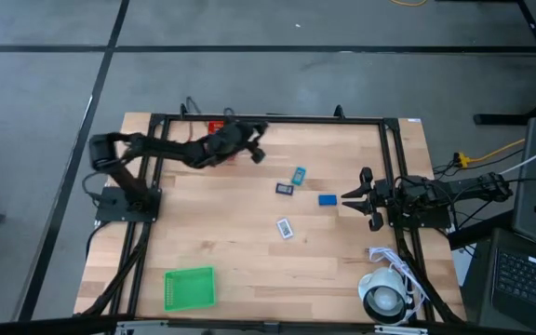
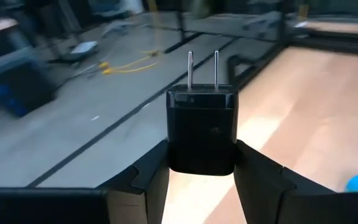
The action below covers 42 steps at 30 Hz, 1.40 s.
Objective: Pick & Place Office items
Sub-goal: Put the black charger adapter into the red bin, then put the white digital clock into the green bin
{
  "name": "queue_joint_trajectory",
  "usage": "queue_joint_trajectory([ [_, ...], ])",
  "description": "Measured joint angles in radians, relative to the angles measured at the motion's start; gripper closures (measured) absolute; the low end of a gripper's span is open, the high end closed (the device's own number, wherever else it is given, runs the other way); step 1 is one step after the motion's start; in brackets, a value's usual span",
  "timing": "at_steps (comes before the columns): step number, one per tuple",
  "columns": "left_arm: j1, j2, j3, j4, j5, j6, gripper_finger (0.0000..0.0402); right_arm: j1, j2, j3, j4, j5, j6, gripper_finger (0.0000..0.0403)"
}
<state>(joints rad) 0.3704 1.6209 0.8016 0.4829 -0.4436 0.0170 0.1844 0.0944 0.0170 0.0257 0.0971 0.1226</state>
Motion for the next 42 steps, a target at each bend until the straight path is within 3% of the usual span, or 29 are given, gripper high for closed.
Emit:
queue_joint_trajectory([
  [9,0.047,-0.237,-0.286,-0.091,-0.080,-0.211,0.0252,0.000,0.000,0.000,0.000,0.000,0.000,0.0300],
  [15,0.072,-0.273,-0.341,-0.302,-0.079,-0.306,0.0253,0.000,0.000,0.000,0.000,0.000,0.000,0.0300],
  [18,0.070,-0.273,-0.341,-0.330,-0.079,-0.311,0.0249,0.000,0.000,0.000,0.001,0.012,0.000,0.0300],
  [25,0.065,-0.280,-0.340,-0.325,-0.056,-0.311,0.0173,0.000,0.000,0.000,0.003,0.019,-0.007,0.0300],
  [31,0.017,-0.319,-0.339,-0.300,-0.058,-0.321,0.0131,0.000,0.000,0.000,0.003,0.027,-0.027,0.0300],
  [34,-0.041,-0.333,-0.339,-0.153,-0.050,-0.337,0.0124,0.000,0.000,0.000,0.010,0.071,-0.058,0.0300],
  [39,-0.205,-0.320,-0.338,0.405,0.006,-0.255,0.0125,0.000,0.000,0.000,0.046,0.288,-0.130,0.0300],
  [42,-0.322,-0.312,-0.338,0.640,0.015,-0.126,0.0132,0.000,0.000,0.000,0.062,0.360,-0.134,0.0300],
])
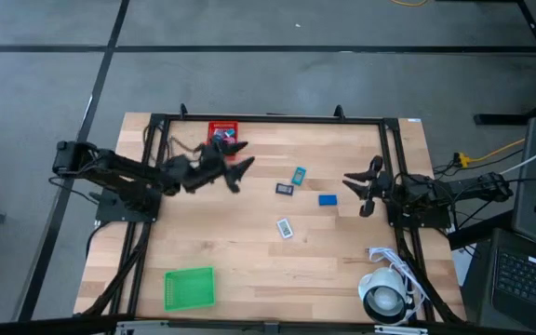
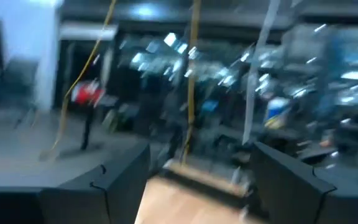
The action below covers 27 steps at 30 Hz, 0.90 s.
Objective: Pick & Place Office items
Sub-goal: Put the white digital clock into the green bin
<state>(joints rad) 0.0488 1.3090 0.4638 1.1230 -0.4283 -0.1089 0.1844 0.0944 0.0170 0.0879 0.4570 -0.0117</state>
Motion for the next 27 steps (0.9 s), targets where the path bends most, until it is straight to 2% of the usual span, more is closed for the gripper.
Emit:
queue_joint_trajectory([
  [2,-0.080,0.001,0.000,0.026,-0.058,0.069,0.0138,0.000,0.000,0.000,0.029,0.007,-0.002,0.0300],
  [4,-0.161,0.005,0.000,-0.029,-0.181,0.110,0.0145,0.000,0.000,0.000,0.067,0.002,-0.003,0.0300],
  [7,-0.272,0.036,0.000,-0.109,-0.364,0.099,0.0154,0.000,0.000,0.000,0.130,0.002,0.018,0.0300],
  [9,-0.339,0.073,-0.001,-0.096,-0.450,0.083,0.0159,-0.003,0.000,0.000,0.170,-0.005,0.037,0.0300],
  [12,-0.420,0.140,-0.001,-0.037,-0.531,0.069,0.0161,-0.024,0.010,0.000,0.182,-0.124,0.059,0.0300],
  [15,-0.468,0.227,-0.001,0.054,-0.594,0.067,0.0162,-0.067,0.091,0.004,0.134,-0.187,0.128,0.0300],
  [19,-0.487,0.323,0.012,0.101,-0.631,0.055,0.0162,-0.147,0.250,0.048,0.110,-0.216,0.113,0.0295],
  [22,-0.475,0.367,0.026,0.066,-0.656,0.024,0.0162,-0.217,0.387,0.123,0.114,-0.299,0.090,0.0282],
  [25,-0.430,0.377,0.049,-0.034,-0.586,-0.092,0.0162,-0.273,0.513,0.199,0.117,-0.343,0.075,0.0265],
  [27,-0.377,0.363,0.116,-0.275,-0.464,-0.201,0.0162,-0.296,0.581,0.234,0.115,-0.342,0.051,0.0255],
])
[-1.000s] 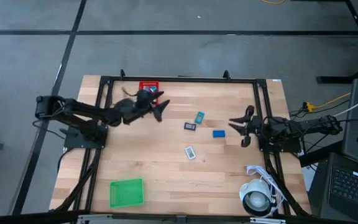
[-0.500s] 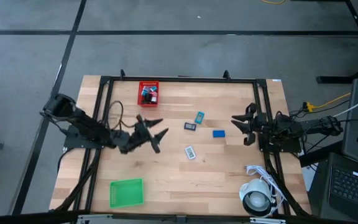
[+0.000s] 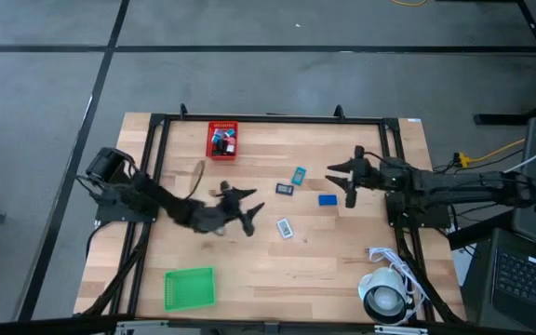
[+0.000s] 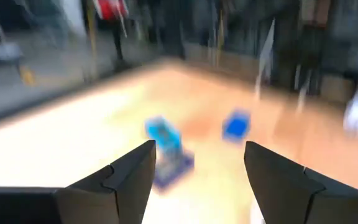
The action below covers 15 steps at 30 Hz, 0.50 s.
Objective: Pick & Place Office items
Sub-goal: Put the white digital clock into the green bin
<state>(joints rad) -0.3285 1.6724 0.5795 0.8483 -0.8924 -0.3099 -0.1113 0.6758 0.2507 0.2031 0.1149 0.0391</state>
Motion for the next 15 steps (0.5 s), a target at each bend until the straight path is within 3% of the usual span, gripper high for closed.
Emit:
queue_joint_trajectory([
  [3,0.090,0.007,0.212,-0.612,0.190,-0.118,0.0162,-0.023,0.074,0.016,0.029,-0.002,-0.026,0.0240],
  [6,0.163,0.093,0.464,-1.040,0.371,0.000,0.0162,-0.036,0.117,0.017,0.045,-0.023,-0.021,0.0229],
  [11,0.183,0.279,0.868,-1.329,0.599,0.485,0.0162,-0.037,0.150,0.017,0.048,-0.059,0.002,0.0220],
  [15,0.171,0.450,1.176,-1.589,0.624,0.738,0.0162,-0.036,0.153,0.017,0.045,-0.075,0.002,0.0220],
])
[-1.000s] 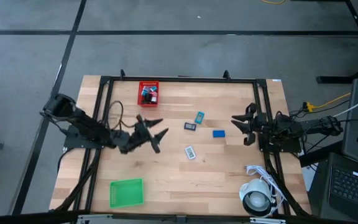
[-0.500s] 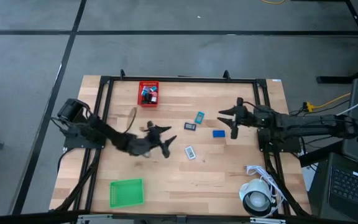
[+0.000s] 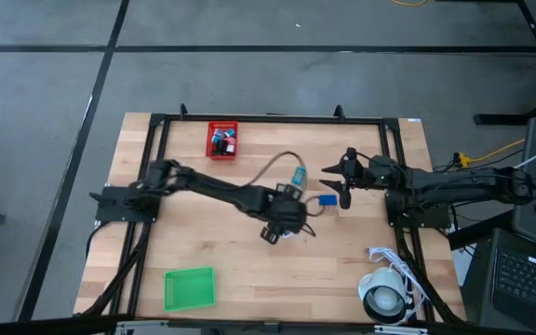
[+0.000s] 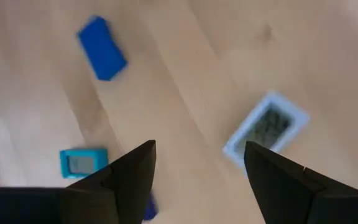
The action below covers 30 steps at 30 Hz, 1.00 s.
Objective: Pick & Place Office items
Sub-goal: Put the white digital clock into the green bin
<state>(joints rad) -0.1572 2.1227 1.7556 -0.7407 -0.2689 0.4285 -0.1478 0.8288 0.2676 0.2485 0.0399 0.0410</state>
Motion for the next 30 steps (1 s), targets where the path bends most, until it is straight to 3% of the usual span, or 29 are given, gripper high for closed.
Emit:
queue_joint_trajectory([
  [4,-0.007,0.146,0.240,-0.260,-0.007,0.137,0.0162,0.000,0.000,0.000,0.003,0.000,0.001,0.0220],
  [7,-0.008,0.224,0.332,-0.341,0.057,0.174,0.0162,0.001,0.000,0.000,0.003,-0.003,0.025,0.0220],
  [10,-0.009,0.263,0.345,-0.339,0.128,0.201,0.0162,0.002,0.000,0.000,0.004,-0.003,0.055,0.0220],
  [22,-0.025,0.298,0.346,-0.352,0.130,0.367,0.0162,0.048,0.000,0.000,0.043,0.082,0.135,0.0220],
  [30,-0.006,0.317,0.345,-0.333,0.170,0.447,0.0162,0.071,0.000,0.000,0.063,0.085,0.169,0.0220],
])
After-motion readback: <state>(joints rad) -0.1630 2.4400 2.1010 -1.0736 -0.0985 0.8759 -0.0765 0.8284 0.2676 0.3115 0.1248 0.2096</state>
